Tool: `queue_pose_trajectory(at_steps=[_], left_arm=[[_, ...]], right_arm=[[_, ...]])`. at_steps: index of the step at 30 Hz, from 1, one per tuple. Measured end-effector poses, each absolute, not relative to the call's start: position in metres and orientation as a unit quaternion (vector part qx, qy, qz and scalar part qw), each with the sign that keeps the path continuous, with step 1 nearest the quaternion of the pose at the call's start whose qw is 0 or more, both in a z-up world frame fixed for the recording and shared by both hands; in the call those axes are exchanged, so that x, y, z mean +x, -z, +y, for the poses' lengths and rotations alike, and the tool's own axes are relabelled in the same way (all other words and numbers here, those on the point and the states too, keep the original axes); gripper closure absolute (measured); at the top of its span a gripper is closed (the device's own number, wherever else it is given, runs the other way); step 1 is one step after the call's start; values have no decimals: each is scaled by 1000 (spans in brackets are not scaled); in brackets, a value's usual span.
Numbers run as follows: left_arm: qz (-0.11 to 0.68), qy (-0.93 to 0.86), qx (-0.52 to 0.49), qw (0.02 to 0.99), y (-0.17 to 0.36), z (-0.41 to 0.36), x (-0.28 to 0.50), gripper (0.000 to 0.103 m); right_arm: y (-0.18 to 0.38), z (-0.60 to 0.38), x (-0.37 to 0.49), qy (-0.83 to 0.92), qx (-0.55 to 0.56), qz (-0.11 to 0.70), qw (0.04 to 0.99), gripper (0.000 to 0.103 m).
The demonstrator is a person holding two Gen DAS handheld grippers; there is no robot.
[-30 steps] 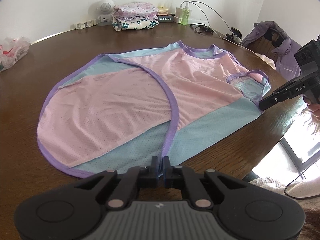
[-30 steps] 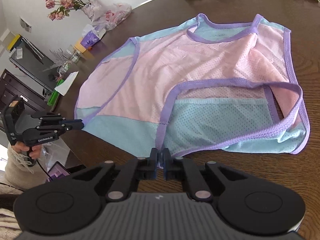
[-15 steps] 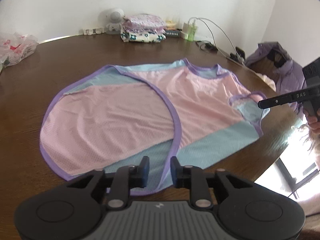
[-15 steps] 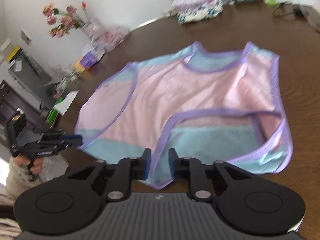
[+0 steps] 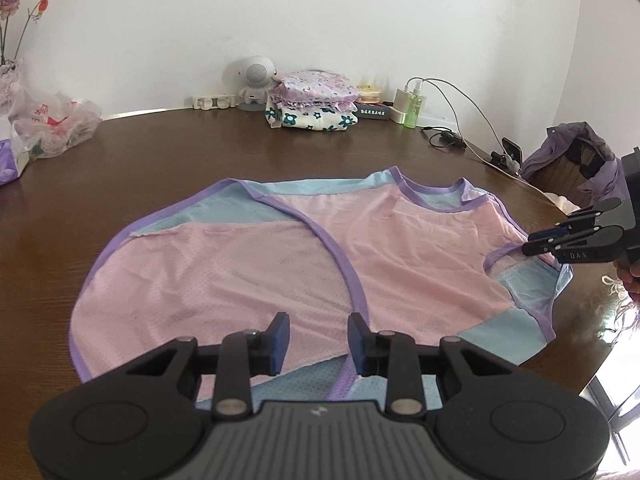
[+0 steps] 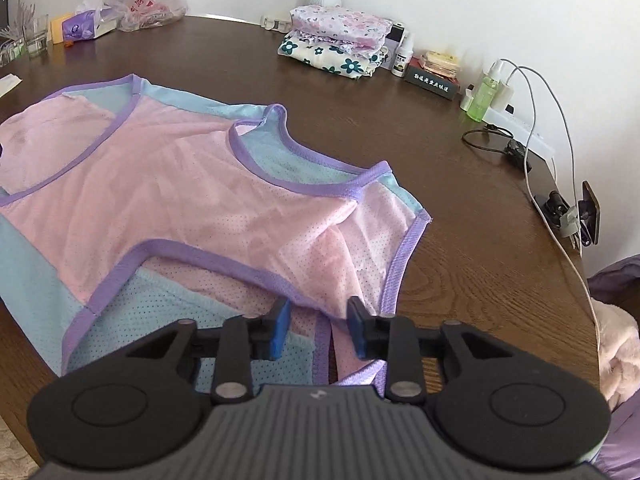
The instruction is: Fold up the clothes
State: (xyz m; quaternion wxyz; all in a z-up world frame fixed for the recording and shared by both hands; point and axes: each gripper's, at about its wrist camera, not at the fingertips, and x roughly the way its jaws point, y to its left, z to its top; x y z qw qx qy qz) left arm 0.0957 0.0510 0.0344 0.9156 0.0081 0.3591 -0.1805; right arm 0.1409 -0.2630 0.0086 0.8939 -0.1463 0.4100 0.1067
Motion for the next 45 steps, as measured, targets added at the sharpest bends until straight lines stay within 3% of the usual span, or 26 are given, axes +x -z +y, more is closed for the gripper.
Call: queue_pose_trajectory(at_steps=[1, 9, 11, 13, 14, 18, 20, 21, 22, 30, 32, 34, 35, 45], left_arm=[[361, 186, 11, 914, -32, 48, 96, 84], [378, 188, 17, 906, -15, 43, 94, 84], [377, 189, 13, 907, -15, 44, 92, 84], [376, 190, 13, 907, -15, 45, 92, 84], [375, 190, 14, 907, -15, 45, 91, 84], [372, 192, 16, 908, -14, 44, 91, 84], [371, 192, 14, 909, -14, 44, 90, 84], [370, 192, 13, 909, -13, 45, 90, 84], [370, 192, 12, 909, -13, 45, 90, 84], [363, 190, 12, 912, -11, 45, 87, 84], [362, 190, 11, 913, -11, 46, 86, 84], [361, 190, 9, 913, -11, 46, 86, 84], [361, 191, 9, 913, -11, 47, 86, 84], [357, 192, 15, 914, -10, 45, 85, 83]], right_arm=[[-10, -266, 141, -102, -140, 412, 895, 101], [-11, -281, 141, -69, -135, 419, 895, 101], [-16, -284, 141, -88, -112, 412, 900, 95], [-19, -282, 140, -106, -107, 409, 900, 71], [-19, -279, 139, -105, -123, 406, 899, 67], [-11, -275, 147, -106, -148, 413, 893, 63], [-7, -273, 151, -107, -160, 416, 889, 68], [-9, -274, 153, -111, -149, 418, 889, 91], [-9, -276, 153, -110, -134, 419, 891, 101], [-8, -287, 145, -65, -132, 420, 895, 101], [-9, -291, 146, -78, -114, 425, 895, 95], [-16, -295, 146, -93, -85, 423, 897, 68], [-21, -297, 146, -100, -66, 420, 900, 63], [-38, -317, 215, -63, 102, 385, 915, 64]])
